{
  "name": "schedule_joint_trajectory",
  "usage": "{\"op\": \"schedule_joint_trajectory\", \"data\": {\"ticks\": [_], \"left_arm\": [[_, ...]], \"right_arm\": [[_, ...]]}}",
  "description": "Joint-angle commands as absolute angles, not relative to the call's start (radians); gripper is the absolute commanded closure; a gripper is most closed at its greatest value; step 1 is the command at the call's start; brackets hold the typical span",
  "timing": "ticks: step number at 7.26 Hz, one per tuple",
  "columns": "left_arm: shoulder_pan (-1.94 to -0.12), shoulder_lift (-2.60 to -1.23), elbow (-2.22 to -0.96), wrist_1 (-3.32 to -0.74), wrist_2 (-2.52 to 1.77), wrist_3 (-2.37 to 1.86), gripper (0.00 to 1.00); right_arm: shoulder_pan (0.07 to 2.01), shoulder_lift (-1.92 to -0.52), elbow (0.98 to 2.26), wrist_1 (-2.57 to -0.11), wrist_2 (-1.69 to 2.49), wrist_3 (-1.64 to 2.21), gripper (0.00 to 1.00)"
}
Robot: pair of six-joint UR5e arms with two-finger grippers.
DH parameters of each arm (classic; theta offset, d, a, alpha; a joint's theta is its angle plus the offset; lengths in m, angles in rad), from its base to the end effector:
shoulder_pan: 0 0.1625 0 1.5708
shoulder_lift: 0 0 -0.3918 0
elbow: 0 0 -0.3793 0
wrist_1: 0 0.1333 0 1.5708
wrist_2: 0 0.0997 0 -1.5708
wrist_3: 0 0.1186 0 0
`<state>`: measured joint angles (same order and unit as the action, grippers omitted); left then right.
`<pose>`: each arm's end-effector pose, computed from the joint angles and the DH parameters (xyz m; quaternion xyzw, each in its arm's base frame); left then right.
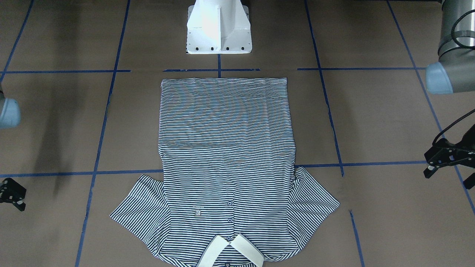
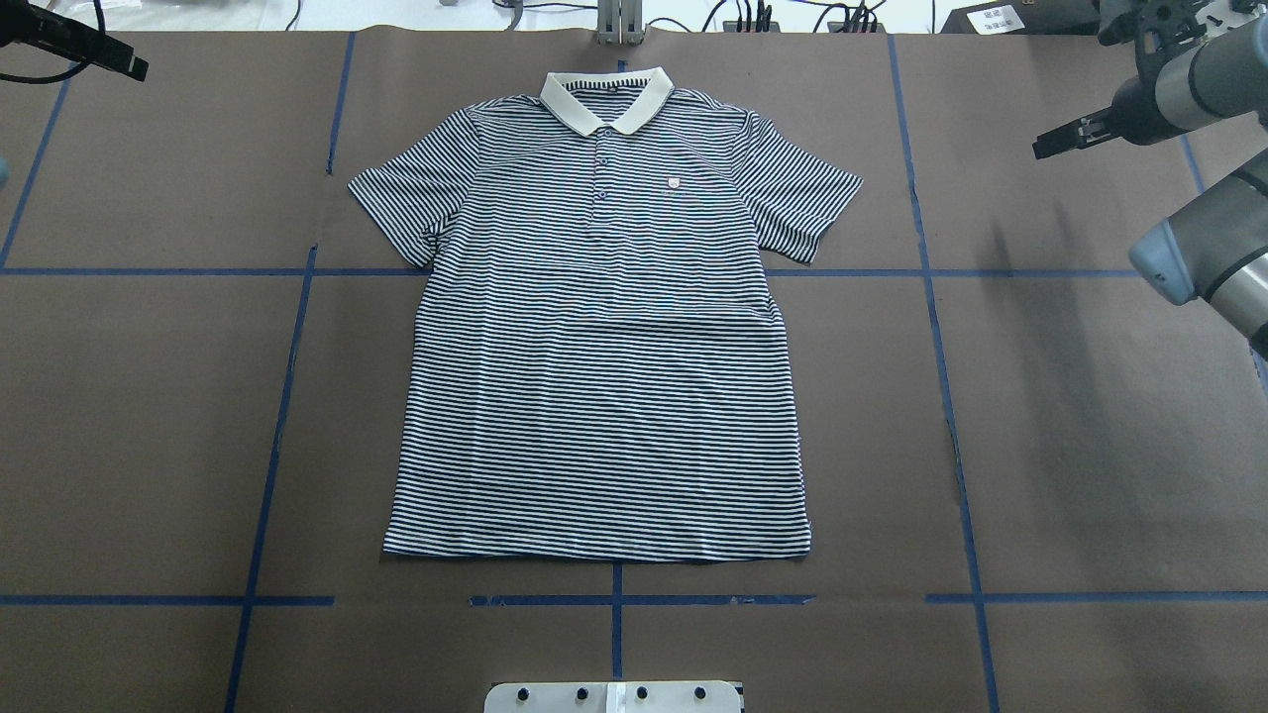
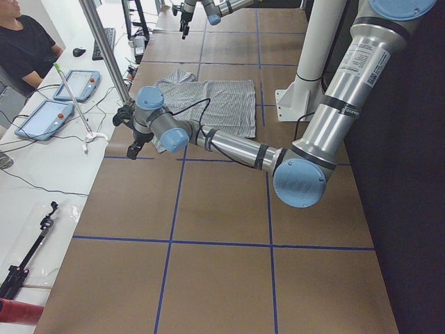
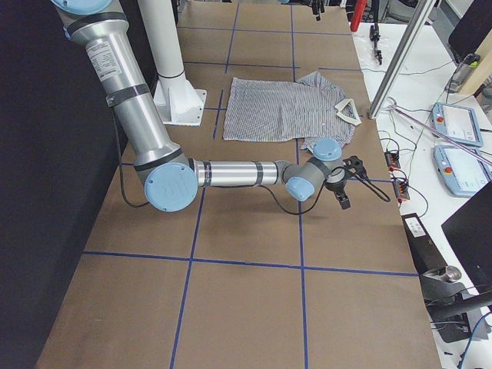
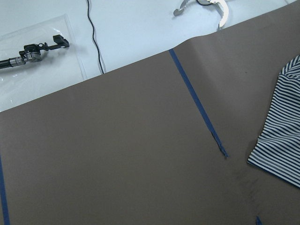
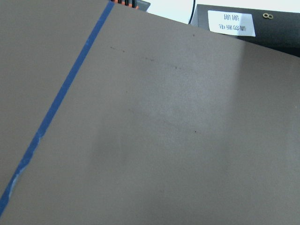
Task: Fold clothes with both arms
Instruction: 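Move the right gripper toward the sleeve nearest it on the striped polo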
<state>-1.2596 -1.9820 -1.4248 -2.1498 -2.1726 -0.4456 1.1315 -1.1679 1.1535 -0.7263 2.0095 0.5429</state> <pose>0.1397 -0.6504 0.4126 0.2637 0.3958 0.0626 0.8774 -0.2139 -0.6502 0.5273 0.2532 -0.3612 -0.0414 0.8965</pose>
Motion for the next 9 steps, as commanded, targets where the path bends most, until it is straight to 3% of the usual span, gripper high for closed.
{"op": "schedule_joint_trajectory", "data": {"ticks": [1,4,5,9], "left_arm": [[-1.252,-1.990,-1.408,-2.180,-2.166,-0.485,0.01],[-1.250,-2.008,-1.379,-2.184,-2.167,-0.485,0.01],[-1.250,-2.008,-1.379,-2.184,-2.168,-0.486,0.01],[-1.250,-2.008,-1.382,-2.183,-2.168,-0.486,0.01]], "right_arm": [[1.011,-1.069,1.138,-0.678,1.947,0.838,0.00],[0.933,-0.864,0.984,-0.753,1.939,0.924,0.01],[0.921,-0.868,0.979,-0.761,1.903,0.898,0.05],[0.922,-0.848,0.988,-0.933,1.943,0.770,0.08]]}}
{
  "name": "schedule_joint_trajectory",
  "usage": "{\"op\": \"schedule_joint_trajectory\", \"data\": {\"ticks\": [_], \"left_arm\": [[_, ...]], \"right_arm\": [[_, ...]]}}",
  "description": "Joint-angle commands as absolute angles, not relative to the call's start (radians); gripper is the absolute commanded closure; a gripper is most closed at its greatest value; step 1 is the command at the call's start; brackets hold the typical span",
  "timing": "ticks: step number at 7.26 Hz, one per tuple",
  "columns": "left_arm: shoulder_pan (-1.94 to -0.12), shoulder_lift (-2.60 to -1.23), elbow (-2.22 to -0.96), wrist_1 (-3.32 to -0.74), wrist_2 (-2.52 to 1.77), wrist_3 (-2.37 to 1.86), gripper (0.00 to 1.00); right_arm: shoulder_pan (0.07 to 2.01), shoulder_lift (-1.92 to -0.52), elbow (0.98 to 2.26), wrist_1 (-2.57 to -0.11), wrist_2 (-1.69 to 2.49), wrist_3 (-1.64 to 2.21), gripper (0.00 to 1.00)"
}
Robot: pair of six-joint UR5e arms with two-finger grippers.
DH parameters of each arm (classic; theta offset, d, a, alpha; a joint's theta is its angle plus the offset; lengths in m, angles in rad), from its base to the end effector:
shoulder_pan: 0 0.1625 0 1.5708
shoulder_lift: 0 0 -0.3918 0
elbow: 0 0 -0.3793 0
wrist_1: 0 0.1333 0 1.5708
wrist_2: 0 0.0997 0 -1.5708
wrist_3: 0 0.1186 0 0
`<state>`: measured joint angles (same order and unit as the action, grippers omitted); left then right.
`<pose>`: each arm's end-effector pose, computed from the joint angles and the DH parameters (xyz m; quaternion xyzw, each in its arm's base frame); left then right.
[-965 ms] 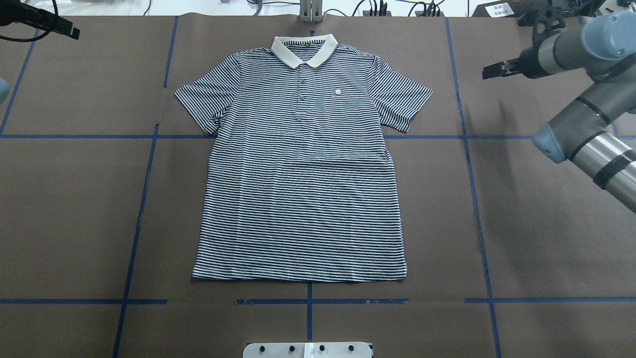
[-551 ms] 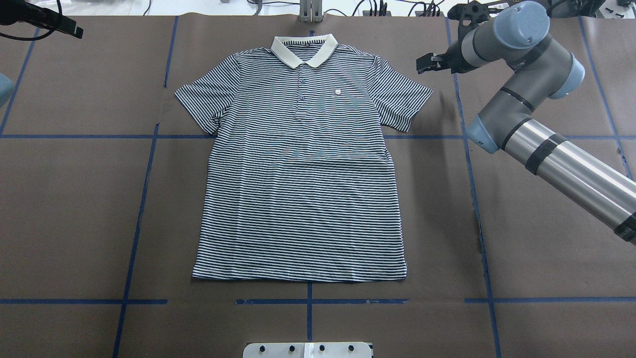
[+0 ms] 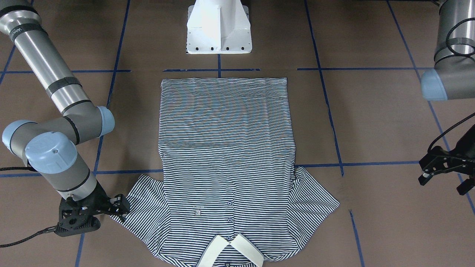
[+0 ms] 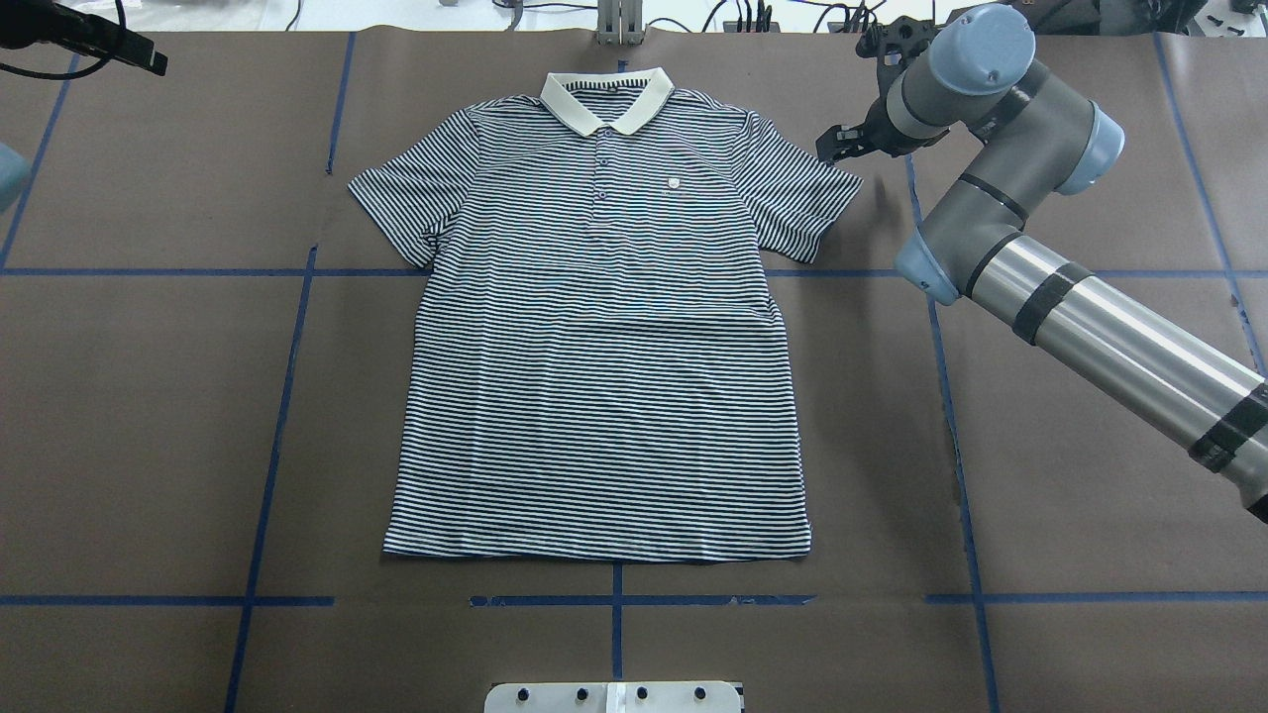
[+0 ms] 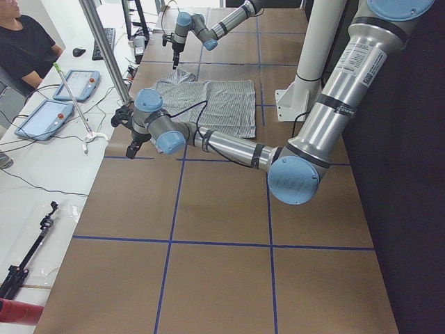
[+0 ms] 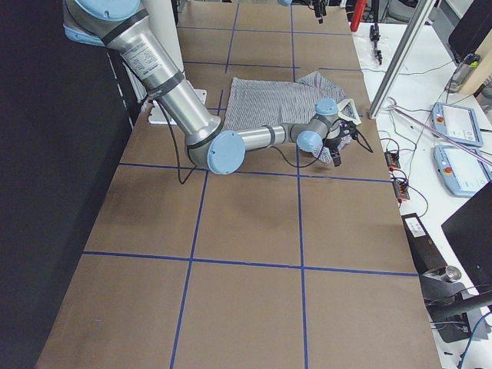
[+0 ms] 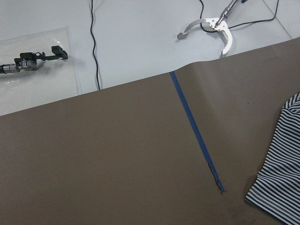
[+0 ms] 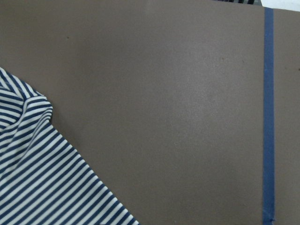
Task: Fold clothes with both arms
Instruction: 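Move the right gripper toward the sleeve nearest it on the striped polo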
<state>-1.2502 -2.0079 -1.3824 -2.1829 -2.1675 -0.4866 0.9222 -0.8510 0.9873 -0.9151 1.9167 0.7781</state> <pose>0.1488 -0.6596 0.4124 0.2619 0.4023 0.0502 0.8758 -0.3991 -0.6806 0.4130 0.1834 -0.3687 -0.0074 0.9112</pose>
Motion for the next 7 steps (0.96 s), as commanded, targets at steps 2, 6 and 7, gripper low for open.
{"op": "schedule_joint_trajectory", "data": {"ticks": [2,6,7], "left_arm": [[-1.250,-2.008,-1.382,-2.183,-2.169,-0.486,0.01],[-1.252,-2.006,-1.391,-2.183,-2.171,-0.489,0.01],[-1.250,-2.006,-1.391,-2.183,-2.171,-0.489,0.01]], "right_arm": [[0.920,-0.853,0.986,-0.933,1.982,0.769,0.15],[0.920,-0.857,0.971,-0.933,1.985,0.764,0.19],[0.919,-0.856,0.965,-0.933,1.988,0.762,0.21]]}}
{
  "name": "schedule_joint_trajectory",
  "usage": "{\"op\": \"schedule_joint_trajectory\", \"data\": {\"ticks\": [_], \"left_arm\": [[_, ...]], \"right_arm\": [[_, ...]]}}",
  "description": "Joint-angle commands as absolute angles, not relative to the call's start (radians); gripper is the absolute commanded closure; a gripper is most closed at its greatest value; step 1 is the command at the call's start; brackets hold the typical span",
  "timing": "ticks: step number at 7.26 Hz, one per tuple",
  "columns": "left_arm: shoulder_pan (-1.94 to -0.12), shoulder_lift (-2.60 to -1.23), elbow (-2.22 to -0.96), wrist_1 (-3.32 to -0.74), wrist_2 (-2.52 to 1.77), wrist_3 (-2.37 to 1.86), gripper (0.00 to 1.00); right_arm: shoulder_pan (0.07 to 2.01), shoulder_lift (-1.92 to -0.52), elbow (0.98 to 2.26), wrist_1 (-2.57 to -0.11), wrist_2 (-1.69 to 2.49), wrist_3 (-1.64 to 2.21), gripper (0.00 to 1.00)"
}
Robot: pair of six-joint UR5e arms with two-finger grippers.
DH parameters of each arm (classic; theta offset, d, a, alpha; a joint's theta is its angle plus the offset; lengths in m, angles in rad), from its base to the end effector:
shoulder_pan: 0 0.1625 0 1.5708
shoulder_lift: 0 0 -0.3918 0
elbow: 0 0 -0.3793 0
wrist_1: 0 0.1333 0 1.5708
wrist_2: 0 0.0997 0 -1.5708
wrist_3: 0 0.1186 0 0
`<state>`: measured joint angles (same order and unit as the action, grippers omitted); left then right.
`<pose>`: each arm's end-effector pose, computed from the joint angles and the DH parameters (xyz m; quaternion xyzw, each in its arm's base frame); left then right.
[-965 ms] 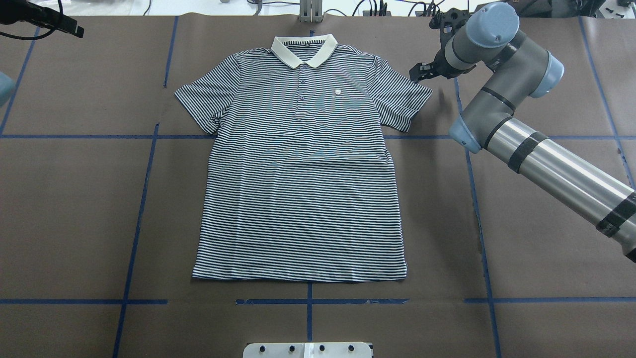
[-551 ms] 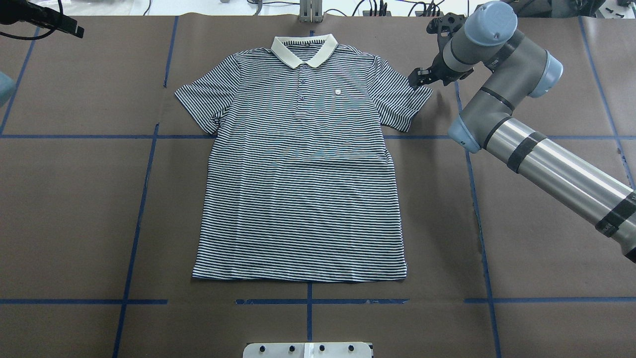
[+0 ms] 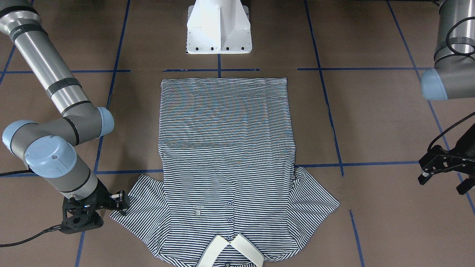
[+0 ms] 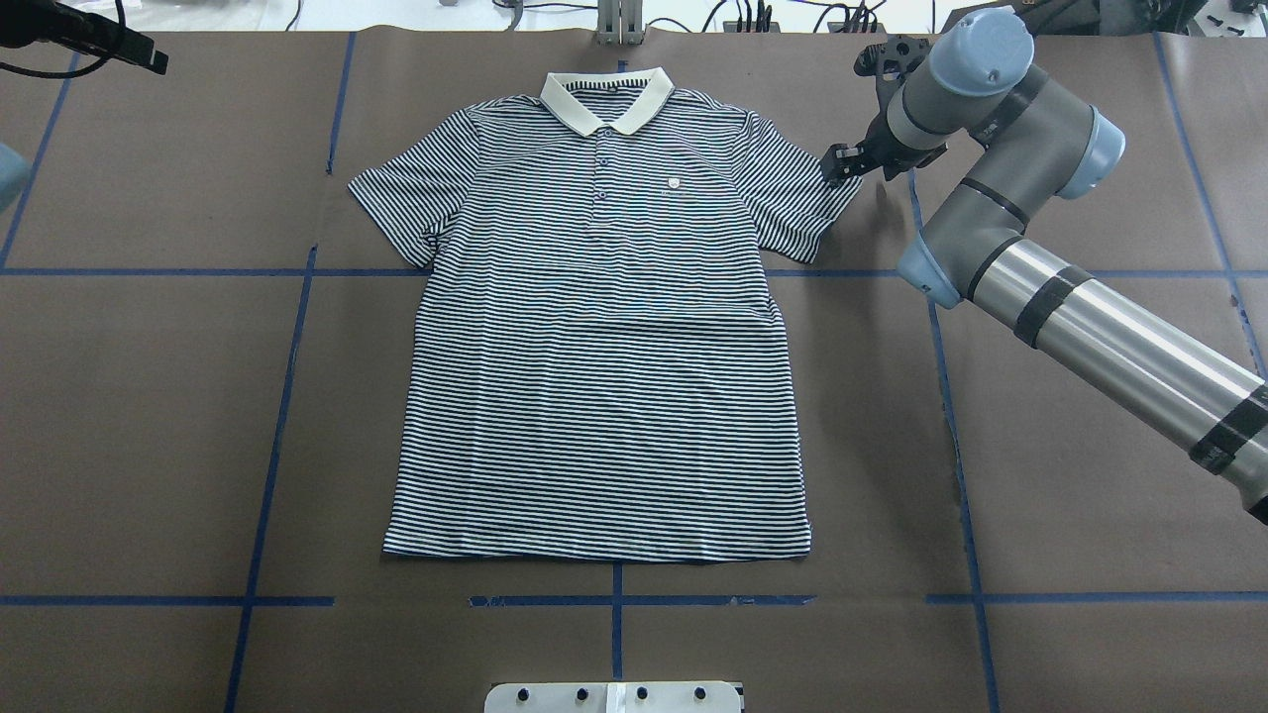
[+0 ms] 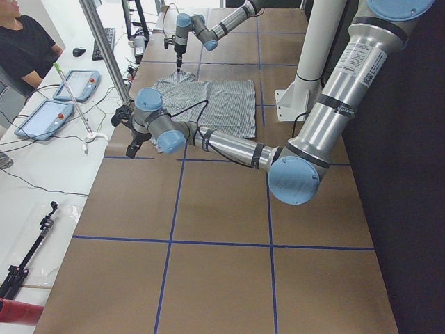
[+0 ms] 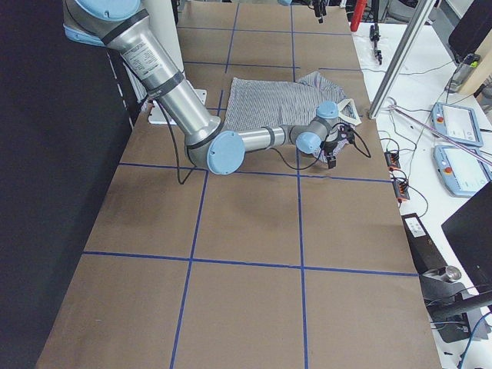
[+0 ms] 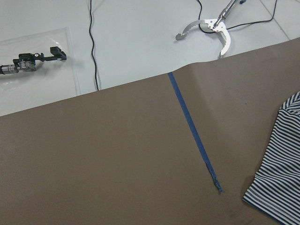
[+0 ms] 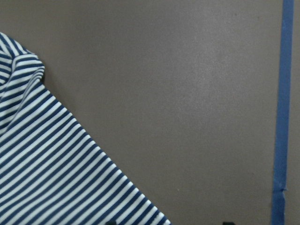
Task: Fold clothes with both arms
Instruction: 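Move the right gripper toward the sleeve nearest it on the striped polo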
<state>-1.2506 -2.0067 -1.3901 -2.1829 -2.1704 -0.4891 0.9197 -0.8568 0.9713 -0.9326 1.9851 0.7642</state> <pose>0.1484 -0.6584 0.4092 0.2635 0.4044 0.0505 0.8743 -0.4049 -0.6726 0.4263 0.1490 -0.3792 -0.0240 0.9129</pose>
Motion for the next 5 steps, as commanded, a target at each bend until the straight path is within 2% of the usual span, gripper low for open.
{"op": "schedule_joint_trajectory", "data": {"ticks": [1,2,4,5], "left_arm": [[-1.250,-2.006,-1.391,-2.183,-2.171,-0.489,0.01],[-1.252,-2.008,-1.396,-2.183,-2.171,-0.491,0.01],[-1.252,-2.006,-1.401,-2.183,-2.172,-0.489,0.01],[-1.252,-2.006,-1.401,-2.183,-2.172,-0.489,0.01]], "right_arm": [[0.919,-0.854,0.963,-0.933,1.990,0.762,0.22],[0.916,-0.854,0.963,-0.933,1.990,0.762,0.23],[0.916,-0.857,0.963,-0.934,2.016,0.759,0.76],[0.916,-0.854,0.963,-0.934,2.022,0.758,0.90]]}}
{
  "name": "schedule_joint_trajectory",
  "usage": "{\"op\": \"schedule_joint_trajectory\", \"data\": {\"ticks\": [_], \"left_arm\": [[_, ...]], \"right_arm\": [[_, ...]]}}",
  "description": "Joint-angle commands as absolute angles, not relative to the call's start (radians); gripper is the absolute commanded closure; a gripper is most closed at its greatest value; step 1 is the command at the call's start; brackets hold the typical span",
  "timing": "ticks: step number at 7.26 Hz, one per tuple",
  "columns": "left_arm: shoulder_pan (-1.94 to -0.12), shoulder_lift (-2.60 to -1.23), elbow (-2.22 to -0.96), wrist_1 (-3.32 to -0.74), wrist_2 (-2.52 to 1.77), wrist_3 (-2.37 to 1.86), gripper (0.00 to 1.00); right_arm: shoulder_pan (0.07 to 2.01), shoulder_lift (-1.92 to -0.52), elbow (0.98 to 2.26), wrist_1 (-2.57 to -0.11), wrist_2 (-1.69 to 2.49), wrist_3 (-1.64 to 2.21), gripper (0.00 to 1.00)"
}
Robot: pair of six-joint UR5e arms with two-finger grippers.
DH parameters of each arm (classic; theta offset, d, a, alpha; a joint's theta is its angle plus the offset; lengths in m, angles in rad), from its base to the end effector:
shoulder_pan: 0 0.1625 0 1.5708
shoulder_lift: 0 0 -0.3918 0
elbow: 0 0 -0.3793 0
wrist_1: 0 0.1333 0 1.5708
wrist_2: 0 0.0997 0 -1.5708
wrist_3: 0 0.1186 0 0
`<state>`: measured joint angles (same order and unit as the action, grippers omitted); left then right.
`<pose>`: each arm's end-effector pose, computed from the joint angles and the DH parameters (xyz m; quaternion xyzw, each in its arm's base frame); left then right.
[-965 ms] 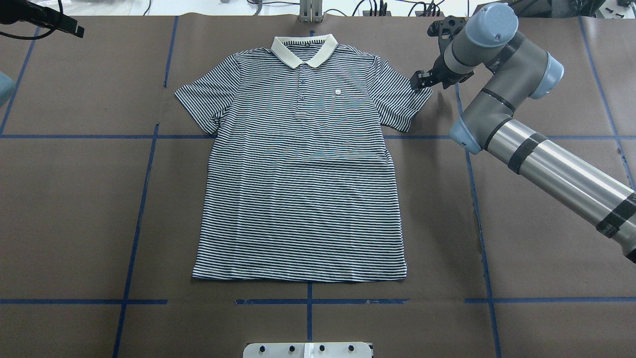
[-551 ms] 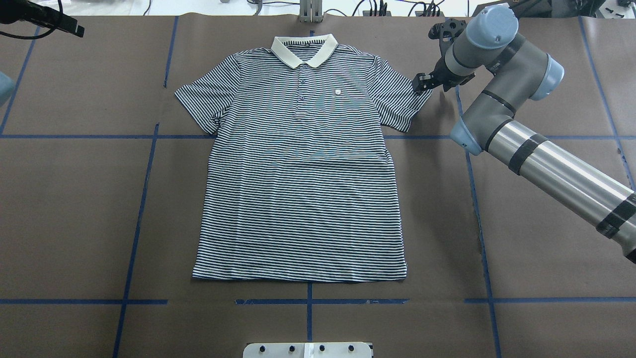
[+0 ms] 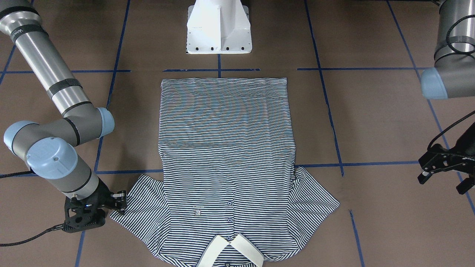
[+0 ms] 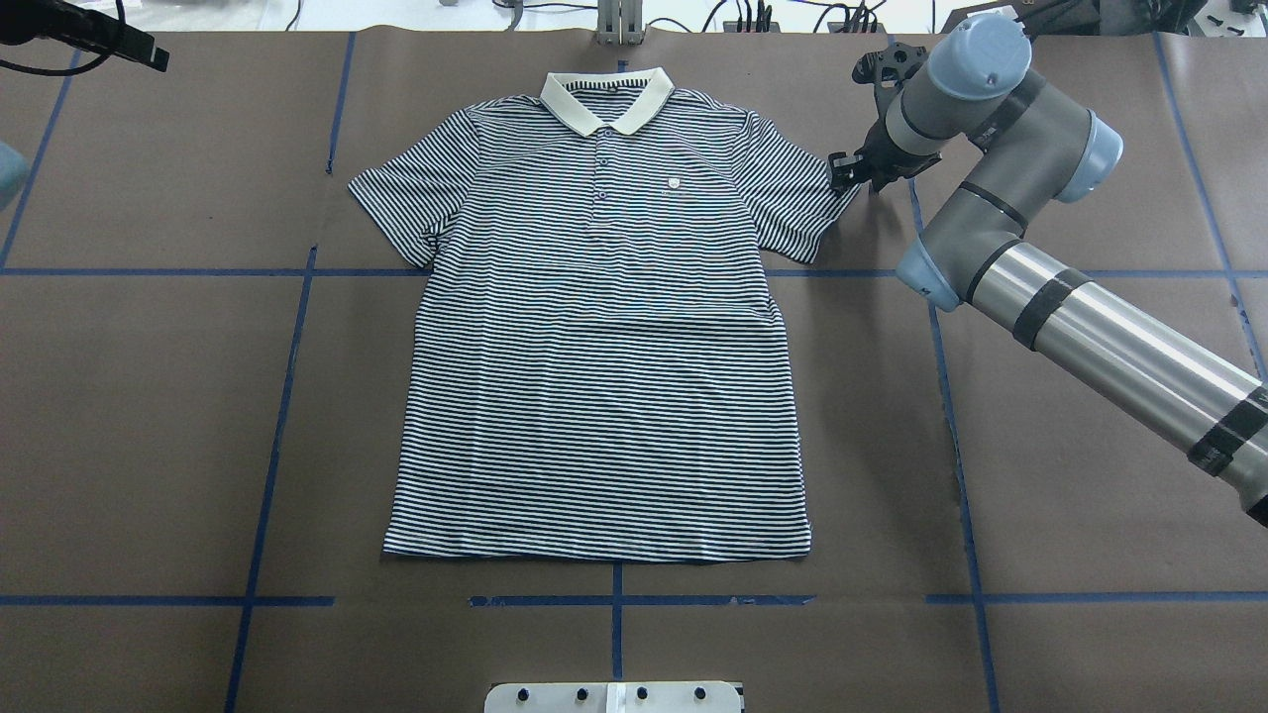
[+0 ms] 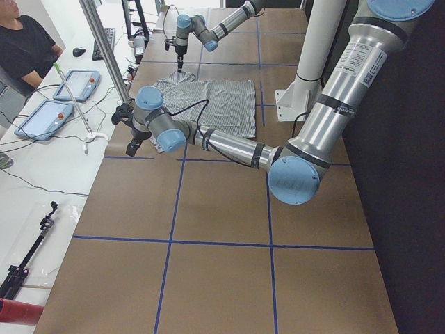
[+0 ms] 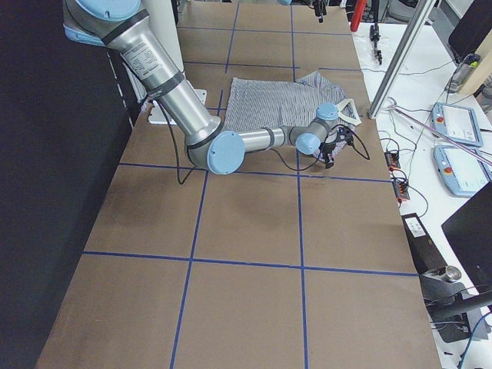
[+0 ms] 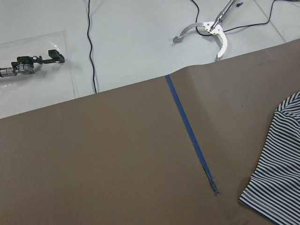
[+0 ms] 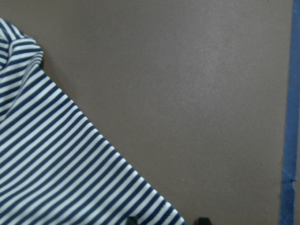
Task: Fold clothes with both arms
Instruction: 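Move the right gripper toward the sleeve nearest it on the striped polo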
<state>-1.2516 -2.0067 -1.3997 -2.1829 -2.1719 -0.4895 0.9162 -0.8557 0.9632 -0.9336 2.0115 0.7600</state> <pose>0.1475 -0.6574 0.4043 0.2674 0.4060 0.0517 0.8724 -0.4093 -0.6691 0.4289 0.1376 -0.3854 -0.0315 0.9119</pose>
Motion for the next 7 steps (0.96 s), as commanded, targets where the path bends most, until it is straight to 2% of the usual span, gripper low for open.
{"op": "schedule_joint_trajectory", "data": {"ticks": [1,4,7], "left_arm": [[-1.252,-2.006,-1.401,-2.183,-2.172,-0.489,0.01],[-1.250,-2.006,-1.401,-2.183,-2.172,-0.491,0.01],[-1.250,-2.005,-1.399,-2.183,-2.172,-0.488,0.01]], "right_arm": [[0.919,-0.853,0.963,-0.936,2.040,0.741,1.00],[0.960,-0.828,1.009,-1.019,2.106,0.692,1.00],[0.945,-0.867,1.254,-1.132,2.184,0.710,1.00]]}}
